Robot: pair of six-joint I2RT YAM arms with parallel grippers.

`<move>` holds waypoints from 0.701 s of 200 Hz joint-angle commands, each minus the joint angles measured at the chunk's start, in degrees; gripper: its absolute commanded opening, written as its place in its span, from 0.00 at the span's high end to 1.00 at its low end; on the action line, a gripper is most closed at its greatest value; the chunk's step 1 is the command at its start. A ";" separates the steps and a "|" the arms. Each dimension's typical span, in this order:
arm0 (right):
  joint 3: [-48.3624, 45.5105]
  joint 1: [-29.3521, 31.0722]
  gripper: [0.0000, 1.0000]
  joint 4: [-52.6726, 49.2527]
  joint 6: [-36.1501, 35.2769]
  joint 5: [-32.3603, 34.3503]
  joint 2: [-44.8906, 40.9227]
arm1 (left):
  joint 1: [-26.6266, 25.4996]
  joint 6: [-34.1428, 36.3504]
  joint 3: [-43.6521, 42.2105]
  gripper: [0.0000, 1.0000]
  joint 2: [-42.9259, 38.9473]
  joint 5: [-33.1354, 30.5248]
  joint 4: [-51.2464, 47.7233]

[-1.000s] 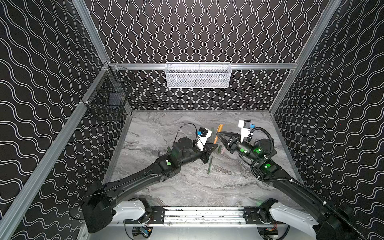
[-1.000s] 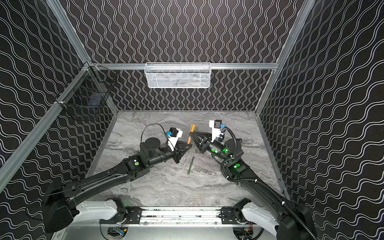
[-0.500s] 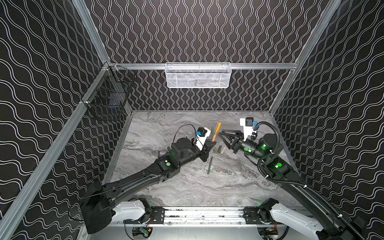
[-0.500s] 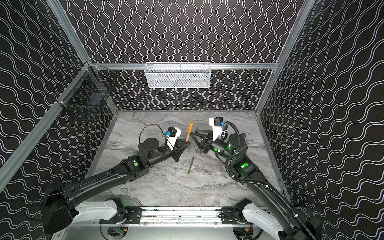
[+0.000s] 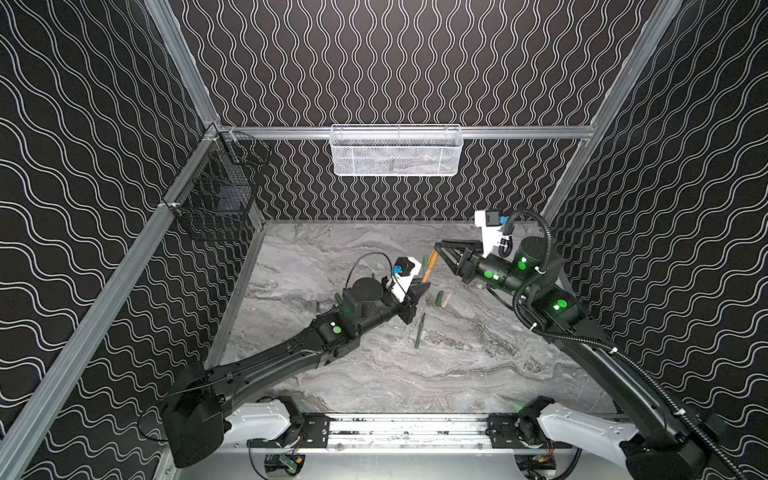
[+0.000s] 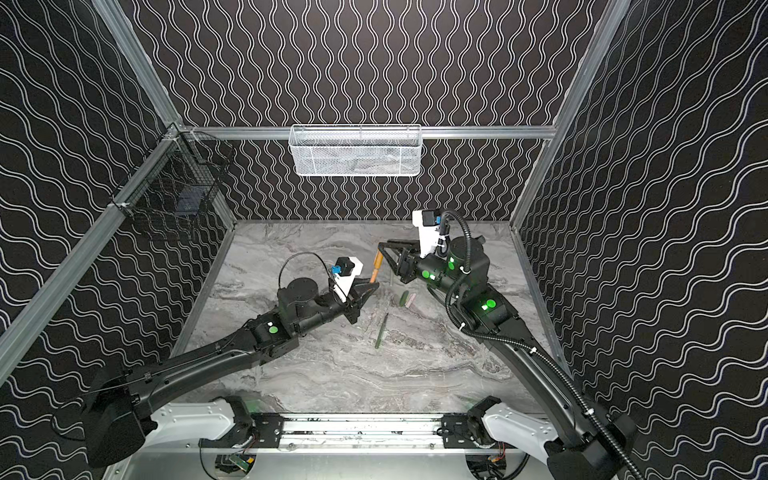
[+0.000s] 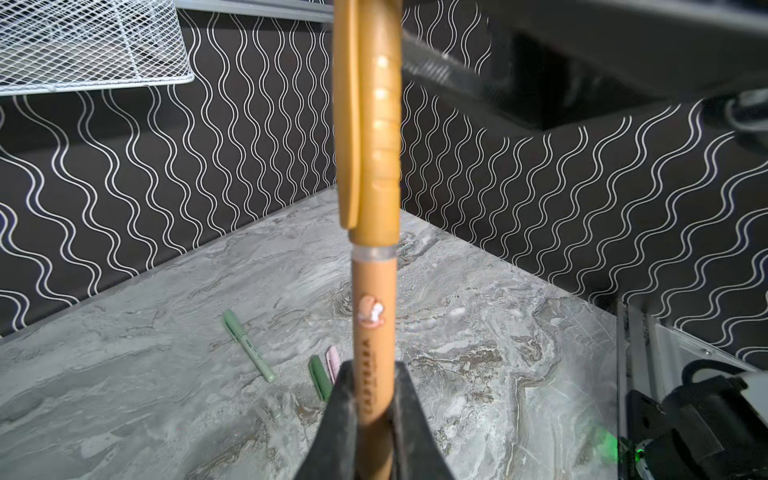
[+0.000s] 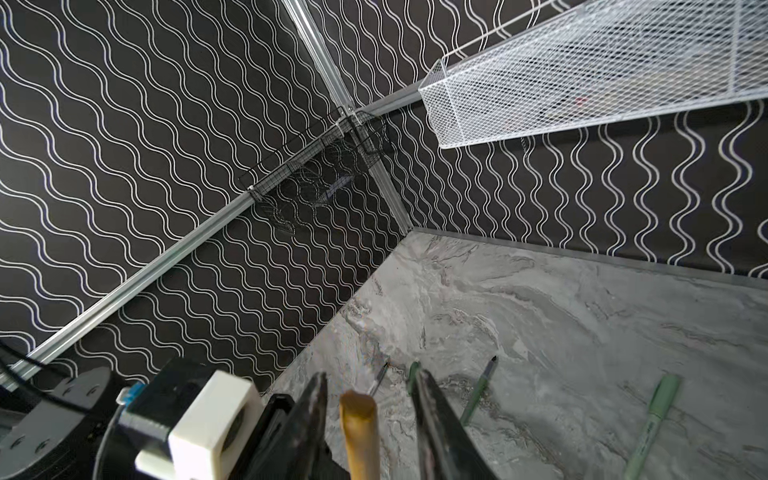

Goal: Insert the pens into the pen caps
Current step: 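Lower the gold cap onto the orange pen tip held by the left gripper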

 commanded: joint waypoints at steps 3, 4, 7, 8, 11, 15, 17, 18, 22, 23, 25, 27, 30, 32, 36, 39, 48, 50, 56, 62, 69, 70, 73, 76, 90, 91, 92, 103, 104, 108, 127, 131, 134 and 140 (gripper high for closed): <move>0.93 0.01 0.73 -0.32 0.96 -3.03 0.71 | 0.04 0.42 0.65 1.00 0.21 0.14 1.76; 0.87 0.02 0.74 -0.29 1.04 -3.10 0.69 | 0.00 0.42 0.66 1.00 0.21 0.15 1.74; 0.74 -0.03 0.76 -0.22 1.18 -3.21 0.68 | 0.04 0.29 0.67 1.00 0.21 0.35 1.65; 0.69 0.00 0.76 -0.19 1.19 -3.28 0.63 | 0.00 0.26 0.67 1.00 0.21 0.38 1.64; 0.46 0.02 0.77 -0.02 1.21 -3.44 0.59 | 0.03 0.17 0.67 1.00 0.21 0.52 1.70; 0.18 -0.03 0.79 0.20 1.21 -3.63 0.44 | 0.00 -0.17 0.67 1.00 0.21 0.57 1.71; 0.06 0.01 0.79 0.24 1.17 -3.68 0.37 | 0.03 -0.24 0.67 1.00 0.17 0.67 1.67; -0.05 0.02 0.79 0.26 1.14 -3.74 0.35 | -0.01 -0.31 0.71 1.00 0.19 0.72 1.69; -0.27 0.02 0.82 0.35 1.12 -3.98 0.26 | 0.04 -0.67 0.75 1.00 0.19 0.93 1.67; -0.35 0.02 0.82 0.36 1.08 -4.06 0.25 | 0.04 -0.74 0.76 1.00 0.20 0.98 1.65; -0.49 0.02 0.84 0.36 1.11 -4.17 0.17 | 0.04 -0.84 0.82 1.00 0.21 1.14 1.70; -0.61 0.02 0.85 0.36 1.12 -4.32 0.15 | 0.04 -1.02 0.91 1.00 0.21 1.25 1.71; -0.75 0.02 0.86 0.36 1.03 -4.56 0.07 | 0.00 -1.19 1.01 1.00 0.16 1.48 1.67; -0.85 -0.02 0.86 0.36 1.01 -4.69 0.08 | 0.03 -1.33 1.08 1.00 0.13 1.65 1.63; -1.04 0.02 0.87 0.25 0.93 -4.90 -0.02 | 0.04 -1.54 1.14 1.00 0.14 2.01 1.53; -1.19 0.00 0.88 0.23 0.90 -5.05 -0.03 | 0.04 -1.80 1.30 1.00 0.17 2.29 1.44; -1.78 0.00 0.92 0.26 0.88 -5.44 -0.11 | 0.04 -2.49 1.46 1.00 0.05 2.71 1.32; -1.95 0.02 0.92 0.27 0.89 -5.63 -0.11 | 0.04 -2.60 1.46 1.00 0.04 2.77 1.33; -2.31 0.06 0.93 0.31 0.81 -5.96 -0.28 | 0.04 -2.95 1.46 1.00 -0.08 3.14 1.47; -2.79 0.11 0.94 0.36 0.76 -6.35 -0.28 | 0.12 -3.35 1.55 1.00 -0.20 3.42 1.37; -3.24 0.20 0.95 0.44 0.49 -6.83 -0.29 | 0.24 -3.89 1.69 1.00 -0.38 3.86 1.32; -3.32 0.25 0.95 0.45 0.50 -6.85 -0.29 | 0.32 -3.98 1.70 1.00 -0.39 3.89 1.34; -3.51 0.22 0.95 0.40 0.38 -6.94 -0.31 | 0.49 -4.25 1.79 1.00 -0.48 4.13 1.36; -3.70 0.22 0.95 0.44 0.34 -6.91 -0.37 | 0.63 -4.49 1.87 1.00 -0.57 4.30 1.36; -4.64 0.39 0.96 0.67 -0.10 -7.00 -0.55 | 1.69 -6.32 2.22 1.00 -0.74 5.58 1.39; -4.68 0.38 0.96 0.69 -0.11 -6.98 -0.55 | 1.79 -6.47 2.19 1.00 -0.75 5.63 1.51; -4.75 0.38 0.96 0.70 -0.11 -7.01 -0.60 | 1.84 -6.54 2.22 1.00 -0.80 5.66 1.61; -5.14 0.46 0.96 0.54 -0.35 -6.95 -0.47 | 3.07 -7.52 2.48 1.00 -0.68 6.61 1.84; -5.15 0.50 0.96 0.49 -0.45 -6.95 -0.43 | 3.18 -7.60 2.59 1.00 -0.67 6.68 1.77; -5.16 0.56 0.96 0.34 -0.61 -6.95 -0.38 | 3.63 -7.93 2.75 1.00 -0.63 7.01 1.50; -5.16 0.72 0.96 -0.41 -1.27 -6.78 0.14 | 4.43 -7.71 3.17 1.00 -0.79 7.59 1.06; -5.36 0.87 0.95 -0.48 -1.33 -6.76 0.23 | 4.39 -7.62 3.22 1.00 -0.97 7.38 0.85; -5.48 0.91 0.96 -0.38 -1.36 -6.73 0.31 | 4.44 -7.52 3.22 1.00 -1.06 7.28 0.77; -5.83 1.09 0.96 -0.29 -1.34 -6.68 0.45 | 4.53 -7.27 3.22 1.00 -1.31 7.16 0.75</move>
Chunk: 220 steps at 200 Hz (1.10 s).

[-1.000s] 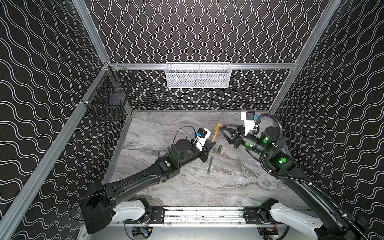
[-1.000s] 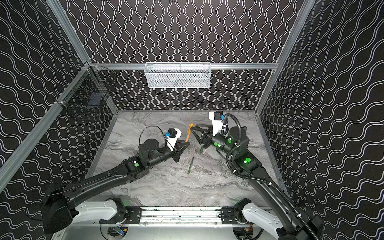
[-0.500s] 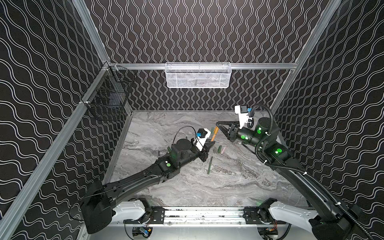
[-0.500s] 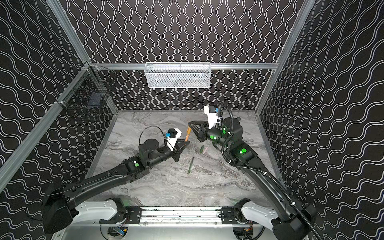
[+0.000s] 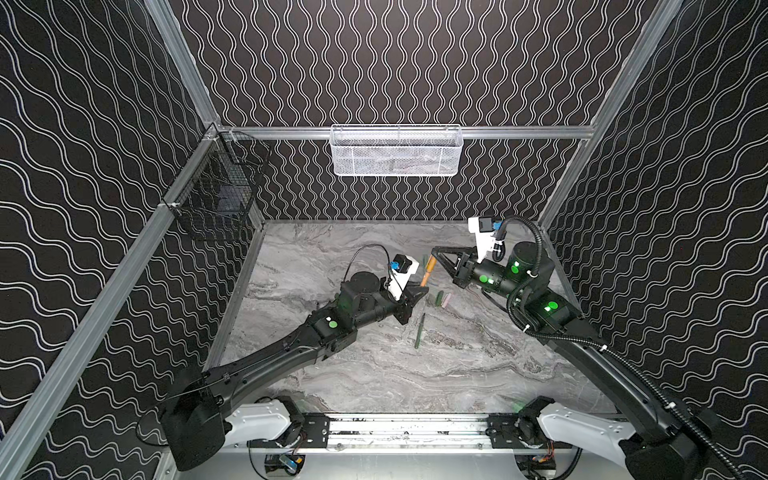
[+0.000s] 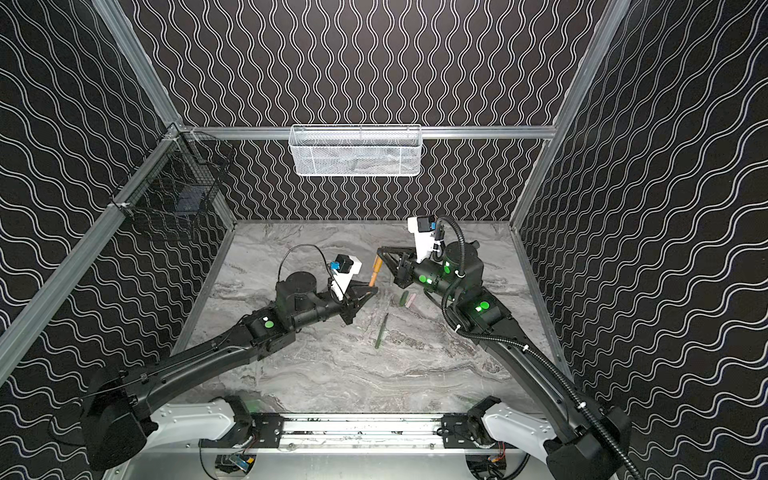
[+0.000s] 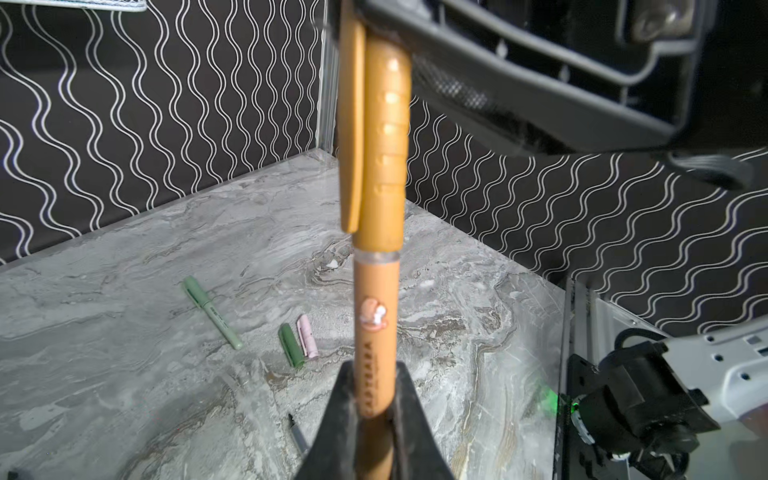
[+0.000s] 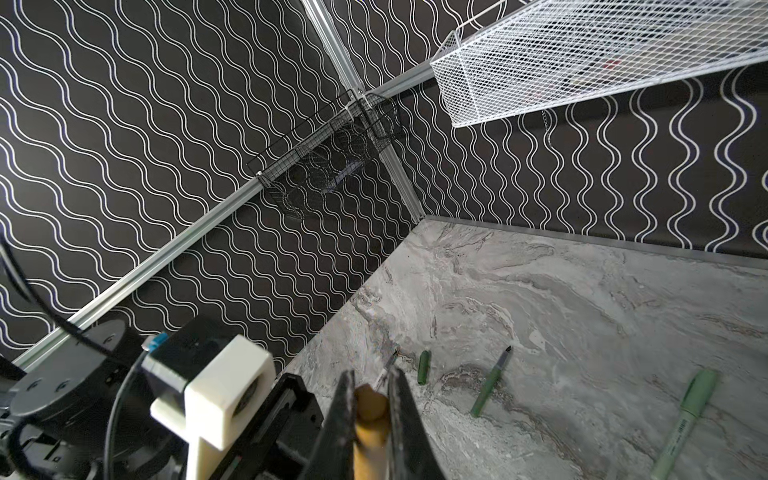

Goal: Insert the pens into the pen caps
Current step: 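Lower the gold cap onto the orange pen tip held by the left gripper, then press the gold cap down onto the orange pen with the right gripper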

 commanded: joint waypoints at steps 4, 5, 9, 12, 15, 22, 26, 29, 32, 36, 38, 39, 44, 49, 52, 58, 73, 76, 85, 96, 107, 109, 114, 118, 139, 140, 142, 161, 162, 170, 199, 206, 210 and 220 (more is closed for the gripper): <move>-1.35 0.92 0.96 -5.07 -1.25 -4.33 0.66 | 0.83 -2.28 1.23 1.00 -1.07 -1.68 7.13; -1.39 0.96 0.96 -5.04 -1.25 -4.33 0.67 | 0.86 -2.28 1.23 1.00 -1.10 -1.70 7.13; -1.63 1.18 0.96 -4.95 -1.18 -4.31 0.80 | 0.93 -2.27 1.23 1.00 -1.30 -1.88 7.04; -1.75 1.25 0.96 -4.93 -1.17 -4.31 0.90 | 1.02 -2.23 1.15 1.00 -1.39 -2.03 7.11; -1.85 1.43 0.96 -4.94 -1.19 -4.18 1.00 | 1.12 -2.27 1.01 1.00 -1.59 -2.06 7.19; -2.00 1.77 0.96 -4.80 -1.17 -4.13 1.24 | 1.39 -2.27 0.84 1.00 -1.87 -2.13 7.45; -2.01 2.07 0.96 -4.69 -1.09 -4.15 1.44 | 1.46 -2.34 0.81 1.00 -1.96 -2.23 7.55; -2.04 2.27 0.96 -4.62 -1.08 -4.15 1.51 | 1.59 -2.49 0.78 1.00 -2.12 -2.24 7.59; -2.00 2.52 0.96 -4.54 -1.12 -4.08 1.59 | 1.74 -2.60 0.79 1.00 -2.22 -2.22 7.69; -2.04 2.87 0.96 -4.34 -1.00 -3.96 1.75 | 2.01 -2.77 0.83 1.00 -2.27 -2.19 7.82; -2.02 3.06 0.96 -4.21 -0.99 -3.93 1.76 | 2.10 -2.79 0.80 1.00 -2.27 -2.17 7.83; -1.99 3.18 0.96 -4.17 -0.95 -3.91 1.79 | 2.16 -2.84 0.79 1.00 -2.27 -2.16 7.83; -2.05 3.65 0.96 -3.99 -1.00 -3.74 1.95 | 2.47 -3.09 0.79 1.00 -2.29 -2.16 7.87; -3.46 4.10 0.96 -4.02 -0.99 -3.48 2.12 | 2.73 -3.26 0.79 1.00 -2.32 -2.11 8.00; -3.75 4.40 0.96 -4.06 -1.07 -3.33 2.21 | 2.95 -3.39 0.79 1.00 -2.36 -1.96 8.01; -3.95 4.90 0.96 -4.12 -1.17 -3.00 2.34 | 3.22 -3.57 0.79 1.00 -2.35 -1.67 8.17; -4.95 5.92 0.96 -3.35 -0.87 -2.32 2.60 | 3.76 -3.84 0.66 1.00 -2.71 -1.79 8.51; -5.24 6.00 0.96 -3.04 -0.70 -2.29 2.65 | 3.89 -3.93 0.56 1.00 -2.78 -1.76 8.62; -5.97 6.36 0.96 -2.30 -0.34 -2.23 2.99 | 4.22 -4.01 0.52 1.00 -2.96 -1.71 8.88; -6.59 6.74 0.96 -1.81 0.09 -2.29 3.59 | 4.48 -3.96 0.44 1.00 -3.29 -1.83 9.03; -7.04 7.16 0.96 -1.51 0.24 -2.33 4.04 | 4.67 -3.94 0.28 1.00 -3.75 -1.95 9.22; -7.10 7.23 0.96 -1.48 0.20 -2.27 4.09 | 4.72 -3.94 0.27 1.00 -3.76 -1.97 9.23; -7.25 7.41 0.96 -1.38 0.29 -2.15 4.26 | 4.84 -3.94 0.21 1.00 -3.98 -2.01 9.29; -7.32 7.58 0.96 -1.31 0.41 -2.07 4.35 | 4.93 -3.90 0.24 1.00 -4.03 -2.06 9.32; -6.87 7.78 0.93 -1.68 0.24 -1.46 4.63 | 5.12 -4.15 0.17 1.00 -3.90 -1.40 9.49; -6.74 7.78 0.93 -1.72 0.15 -1.40 4.63 | 5.12 -4.22 0.17 1.00 -3.88 -1.34 9.49; -6.61 7.78 0.93 -1.93 0.11 -1.29 4.63 | 5.09 -4.28 0.15 1.00 -3.77 -1.12 9.50; -3.98 7.78 0.89 -3.70 -0.60 0.48 4.45 | 5.11 -5.07 0.17 1.00 -3.18 0.00 9.84; -3.80 7.78 0.88 -3.79 -0.71 0.62 4.41 | 5.12 -5.08 0.13 1.00 -3.08 0.06 9.85; -2.79 7.79 0.83 -4.68 -1.30 1.41 4.14 | 5.10 -5.30 0.02 1.00 -2.99 0.60 9.98; 3.32 7.79 0.63 -7.77 -5.00 7.03 1.70 | 5.10 -5.95 -0.26 1.00 -3.10 0.69 9.90; 3.64 7.87 0.61 -7.97 -6.34 6.76 0.91 | 5.11 -6.05 -0.39 1.00 -3.15 0.57 9.93; 3.70 7.85 0.60 -8.05 -6.59 6.27 0.62 | 5.12 -6.12 -0.50 1.00 -3.16 0.58 9.94; 3.47 7.87 0.58 -8.50 -6.73 6.46 -0.12 | 5.11 -6.05 -0.44 1.00 -3.25 0.48 9.85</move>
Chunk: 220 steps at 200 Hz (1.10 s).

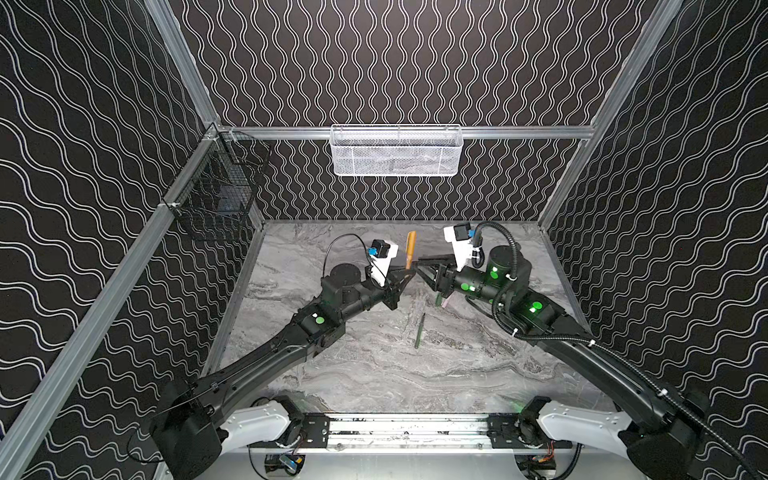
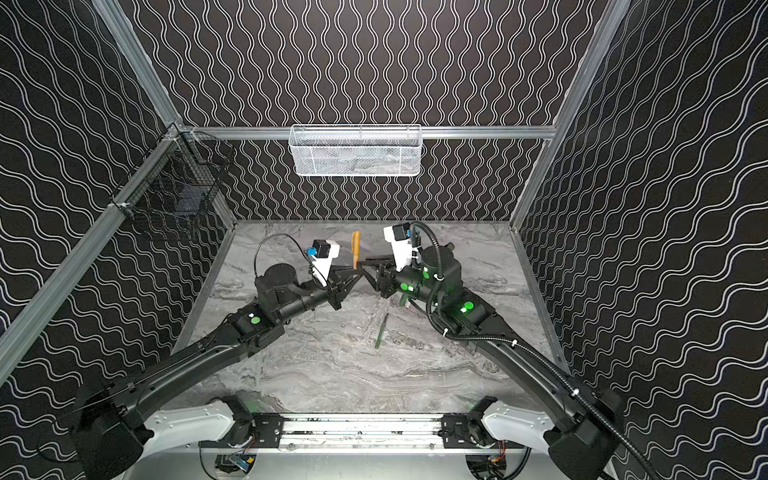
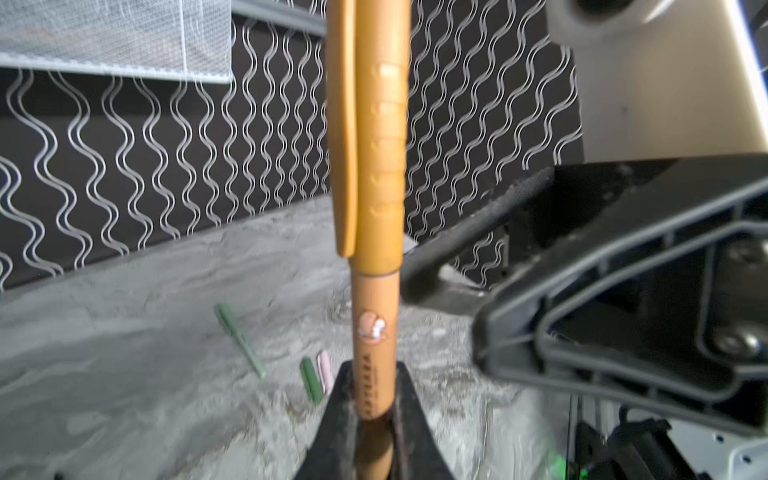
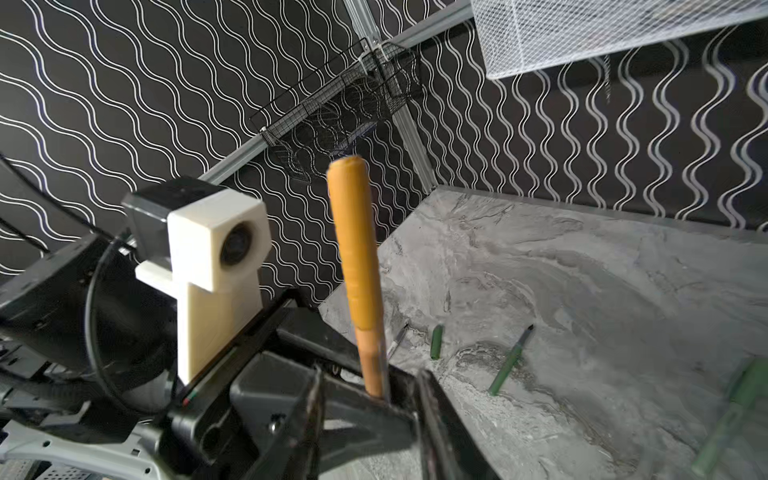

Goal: Insert the pens into the pen caps
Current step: 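Press the gold cap down onto the orange pen with the right gripper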

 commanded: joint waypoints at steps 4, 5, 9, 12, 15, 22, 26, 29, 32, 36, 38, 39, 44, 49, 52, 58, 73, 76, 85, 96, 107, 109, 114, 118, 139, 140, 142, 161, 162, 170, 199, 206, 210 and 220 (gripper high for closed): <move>0.44 0.25 0.58 -4.11 -3.44 0.37 -1.90 | -0.08 -1.51 0.05 1.00 -0.16 -0.74 5.04; 0.35 0.22 0.58 -4.12 -3.47 0.41 -1.96 | -0.08 -1.51 0.03 1.00 -0.16 -0.71 5.09; -0.08 0.21 0.58 -3.94 -3.49 0.57 -2.20 | -0.09 -1.54 0.04 1.00 -0.09 -0.71 5.13; -0.40 0.19 0.59 -3.78 -3.49 0.73 -2.32 | -0.03 -1.59 0.02 1.00 -0.11 -0.72 5.20; -0.69 0.19 0.59 -3.58 -3.57 0.91 -2.39 | 0.00 -1.56 0.02 1.00 -0.15 -0.68 5.22; -1.08 0.19 0.60 -3.46 -3.87 1.46 -2.62 | -0.01 -1.67 0.02 1.00 0.06 -0.68 5.22; -1.11 0.20 0.61 -3.51 -4.07 1.53 -2.49 | 0.00 -1.76 0.09 1.00 0.16 -0.53 5.27; -0.96 0.22 0.61 -3.61 -4.17 1.51 -2.42 | -0.07 -1.74 0.10 1.00 0.19 -0.52 5.30; -0.85 0.20 0.62 -3.62 -4.30 1.51 -2.37 | -0.05 -1.72 0.15 1.00 0.27 -0.43 5.31; -0.60 0.20 0.62 -3.62 -4.41 1.44 -2.21 | -0.01 -1.85 0.25 1.00 0.43 -0.29 5.25; -0.44 0.20 0.62 -3.55 -4.44 1.42 -2.13 | -0.04 -1.88 0.21 1.00 0.52 -0.25 5.29; -0.36 0.20 0.62 -3.58 -4.45 1.42 -2.08 | -0.02 -1.91 0.20 1.00 0.49 -0.20 5.30; 0.01 0.19 0.62 -3.43 -4.46 1.14 -1.82 | -0.07 -2.02 0.25 1.00 0.56 -0.03 5.36; 0.36 0.24 0.62 -3.06 -4.59 0.92 -1.48 | -0.09 -2.12 0.24 1.00 0.59 0.09 5.46; 0.65 0.20 0.62 -2.78 -4.67 0.89 -1.30 | -0.02 -2.19 0.25 1.00 0.65 0.11 5.46; 1.01 0.20 0.62 -2.20 -4.63 0.89 -0.85 | -0.05 -2.20 0.28 1.00 0.56 0.11 5.36; 2.37 0.25 0.61 -1.21 -4.67 0.74 0.43 | -0.06 -2.09 0.11 1.00 0.41 -0.11 5.31; 2.64 0.20 0.61 -0.99 -4.71 0.67 0.65 | -0.01 -2.02 0.11 1.00 0.45 -0.15 5.34; 3.34 0.22 0.61 -0.43 -4.72 0.32 1.34 | -0.06 -2.07 0.05 1.00 0.28 -0.15 5.37; 4.00 0.22 0.61 0.25 -4.81 -0.52 1.96 | -0.05 -2.02 0.04 1.00 0.20 -0.13 5.24; 4.36 0.20 0.61 1.00 -4.49 -0.96 2.51 | -0.02 -2.03 0.08 1.00 0.22 -0.15 5.24; 4.44 0.22 0.61 1.08 -4.46 -0.96 2.65 | -0.07 -2.01 0.05 1.00 0.22 -0.15 5.25; 4.55 0.20 0.61 1.42 -4.37 -1.10 2.95 | -0.04 -2.00 0.02 1.00 0.27 -0.15 5.28; 4.64 0.20 0.61 1.61 -4.36 -1.40 3.20 | -0.02 -2.10 0.00 1.00 0.30 -0.15 5.31; 5.26 0.20 0.62 1.96 -3.96 -3.09 4.50 | -0.02 -2.12 0.09 1.00 0.30 0.16 5.22; 5.30 0.20 0.62 2.03 -3.94 -3.17 4.54 | -0.05 -2.12 0.14 1.00 0.33 0.14 5.22; 5.29 0.20 0.62 2.08 -3.89 -3.27 4.67 | -0.03 -2.03 0.18 1.00 0.29 0.10 5.22; 5.45 0.20 0.67 2.77 -3.28 -3.92 5.83 | -0.05 -1.87 0.28 1.00 0.29 0.08 4.89; 5.44 0.20 0.67 2.75 -3.25 -3.93 5.90 | -0.02 -1.91 0.28 1.00 0.28 0.05 4.88; 5.59 0.20 0.69 2.93 -3.07 -4.24 6.34 | 0.00 -1.86 0.37 1.00 0.40 0.08 4.81; 5.29 0.20 0.78 4.51 -1.90 -4.97 7.11 | -0.05 -1.96 0.37 1.00 0.59 0.28 4.87; 5.12 0.20 0.80 5.00 -1.56 -5.36 7.08 | -0.01 -2.00 0.37 1.00 0.69 0.41 4.90; 5.17 0.20 0.82 5.16 -1.48 -5.62 7.20 | -0.02 -2.00 0.37 1.00 0.66 0.46 4.90; 5.17 0.20 0.85 5.40 -1.17 -6.33 7.29 | -0.03 -2.02 0.51 1.00 0.76 0.64 4.91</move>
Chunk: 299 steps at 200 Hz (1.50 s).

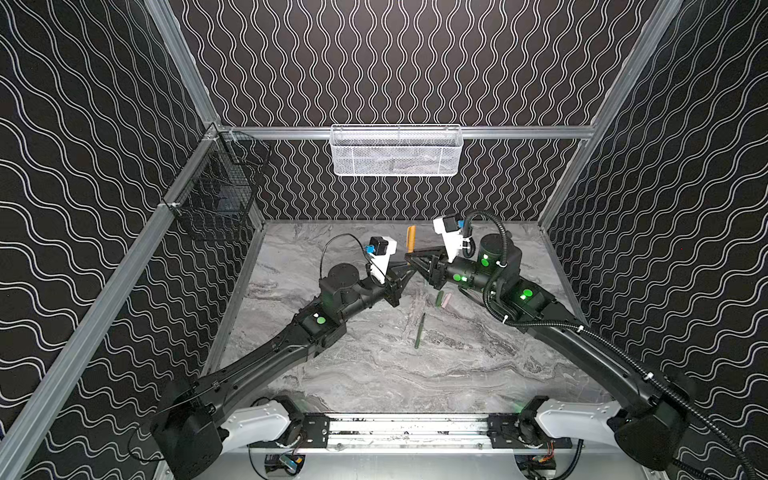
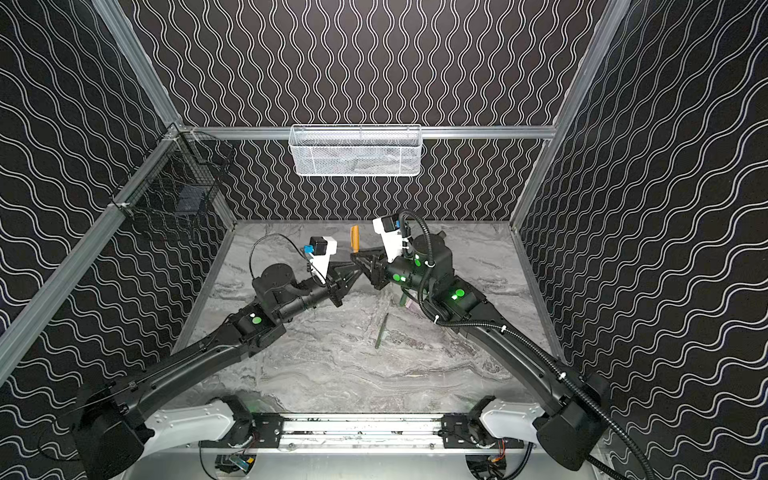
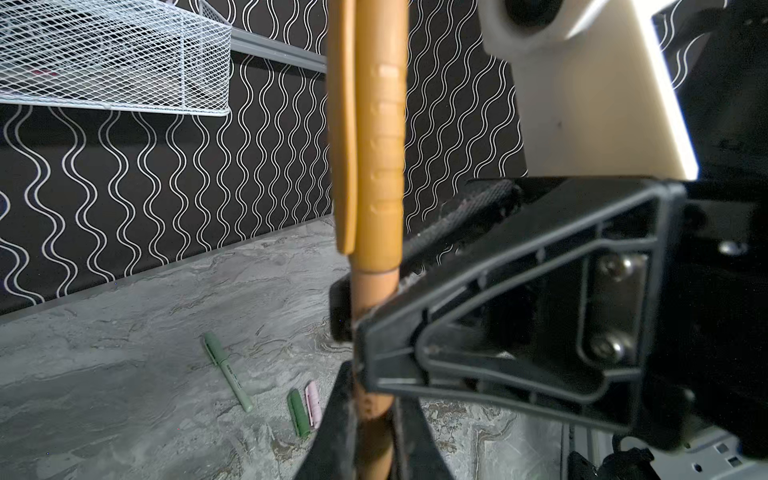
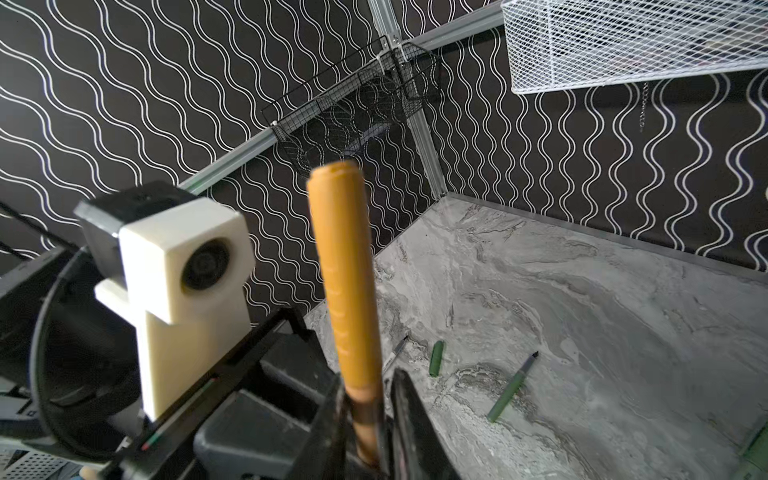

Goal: Insert the pens into the pen caps
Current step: 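Press the gold cap down onto the orange pen with the right gripper, then open and withdraw the left gripper while the right gripper lowers the capped pen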

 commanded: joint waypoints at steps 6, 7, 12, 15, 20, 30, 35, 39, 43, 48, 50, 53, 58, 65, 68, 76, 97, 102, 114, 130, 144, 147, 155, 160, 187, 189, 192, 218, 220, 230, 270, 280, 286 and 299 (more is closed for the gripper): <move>0.21 0.03 0.88 3.92 1.39 -2.44 0.19 | -0.02 -0.51 0.61 1.00 0.41 0.88 1.39; 0.17 0.02 0.88 3.90 1.42 -2.44 0.19 | -0.02 -0.55 0.58 1.00 0.41 0.86 1.39; 0.06 0.03 0.90 4.15 1.57 -2.58 0.19 | 0.00 -0.54 0.50 1.00 0.39 0.87 1.38; 0.00 0.07 0.90 4.30 1.68 -2.69 0.24 | 0.04 -0.53 0.46 1.00 0.42 0.92 1.39; -0.09 0.03 0.91 4.60 1.83 -2.71 0.28 | 0.00 -0.55 0.38 1.00 0.44 0.92 1.53; -0.25 0.02 0.93 5.03 2.04 -2.85 0.35 | 0.03 -0.76 0.28 1.00 0.48 0.92 1.62; -0.21 0.02 0.94 5.15 2.19 -3.00 0.37 | 0.02 -0.74 0.30 1.00 0.45 1.00 1.65; -0.23 0.03 0.95 5.25 2.23 -3.06 0.49 | 0.02 -0.77 0.34 1.00 0.46 1.10 1.61; -0.29 0.02 0.95 5.36 2.31 -3.07 0.46 | 0.00 -0.76 0.46 1.00 0.37 1.10 1.56; -0.25 0.03 0.95 5.53 2.36 -3.02 0.46 | 0.07 -0.76 0.46 1.00 0.40 1.05 1.44; -0.30 0.03 0.96 5.62 2.40 -2.90 0.46 | 0.07 -0.81 0.41 1.00 0.37 1.02 1.40; -0.38 -0.02 0.96 5.72 2.53 -2.70 0.46 | 0.07 -0.82 0.37 1.00 0.40 0.95 1.45; -0.48 0.02 0.96 6.02 2.65 -2.27 0.41 | -0.04 -0.94 0.33 0.94 0.29 0.87 1.47; -0.45 0.03 0.97 6.10 2.67 -1.19 0.45 | 0.07 -1.01 0.28 0.83 0.19 0.79 1.43; -0.33 0.02 0.97 6.02 2.67 -0.36 0.53 | 0.05 -1.09 0.28 0.75 0.18 0.71 1.36; 0.20 -0.02 0.98 5.84 2.69 0.83 0.63 | 0.06 -1.45 0.37 0.58 -0.07 0.17 0.83; 3.08 -0.06 0.98 3.88 1.64 5.57 1.78 | 0.00 -1.54 0.72 0.29 -0.82 -2.00 -0.97; 3.93 -0.15 0.98 3.24 1.25 6.42 2.22 | 0.06 -1.57 0.60 0.24 -1.05 -2.70 -1.07; 6.69 -0.97 0.98 1.59 0.91 8.49 3.98 | 0.00 -1.11 0.05 0.18 -1.60 -3.70 -0.73; 9.82 -3.40 0.98 -0.68 0.76 9.26 6.77 | 0.01 -1.68 -0.24 0.09 -2.56 -6.51 -1.50; 11.16 -6.90 0.98 -2.29 1.62 8.80 9.74 | 0.06 -2.17 -0.63 0.08 -3.49 -9.79 -2.34; 11.31 -7.79 0.98 -2.64 2.00 8.34 10.49 | 0.07 -2.38 -0.63 0.08 -3.72 -10.65 -2.61; 11.65 -10.25 0.98 -4.19 2.69 7.12 12.78 | 0.07 -2.90 -0.77 0.08 -4.06 -13.07 -3.43; 12.14 -11.79 0.97 -5.79 3.06 6.74 14.45 | 0.05 -3.24 -0.64 0.08 -4.31 -14.37 -4.36; 13.56 -18.14 0.96 -15.29 2.95 5.72 24.52 | -0.01 -3.97 1.22 0.10 -4.13 -19.17 -9.36; 13.57 -18.52 0.96 -15.69 2.87 5.66 25.19 | 0.05 -4.14 1.42 0.10 -4.06 -19.52 -9.73; 13.51 -19.02 0.96 -16.19 2.72 5.35 26.41 | 0.04 -4.17 1.69 0.10 -3.87 -19.75 -10.29; 15.42 -22.26 0.96 -20.60 1.77 3.60 36.48 | 0.06 -4.96 3.50 0.11 -2.15 -20.24 -13.31; 15.66 -22.60 0.96 -20.62 1.83 2.71 37.98 | 0.07 -4.98 3.59 0.11 -2.03 -20.25 -13.42; 17.52 -23.86 0.96 -21.74 2.53 -0.49 42.13 | 0.07 -5.15 3.71 0.11 -1.72 -19.83 -13.56; 23.20 -24.65 0.95 -23.12 2.41 -2.31 52.22 | 0.03 -4.99 3.53 0.11 -1.33 -19.38 -13.19; 25.09 -24.67 0.95 -24.38 2.15 -2.36 54.33 | 0.03 -4.92 3.51 0.11 -1.18 -19.42 -13.19; 26.29 -24.71 0.95 -25.26 2.00 -2.63 55.49 | 0.03 -4.81 3.63 0.11 -1.04 -19.40 -13.26; 27.72 -24.84 0.95 -25.99 2.17 -3.02 57.22 | 0.06 -4.72 3.79 0.11 -0.82 -19.07 -13.29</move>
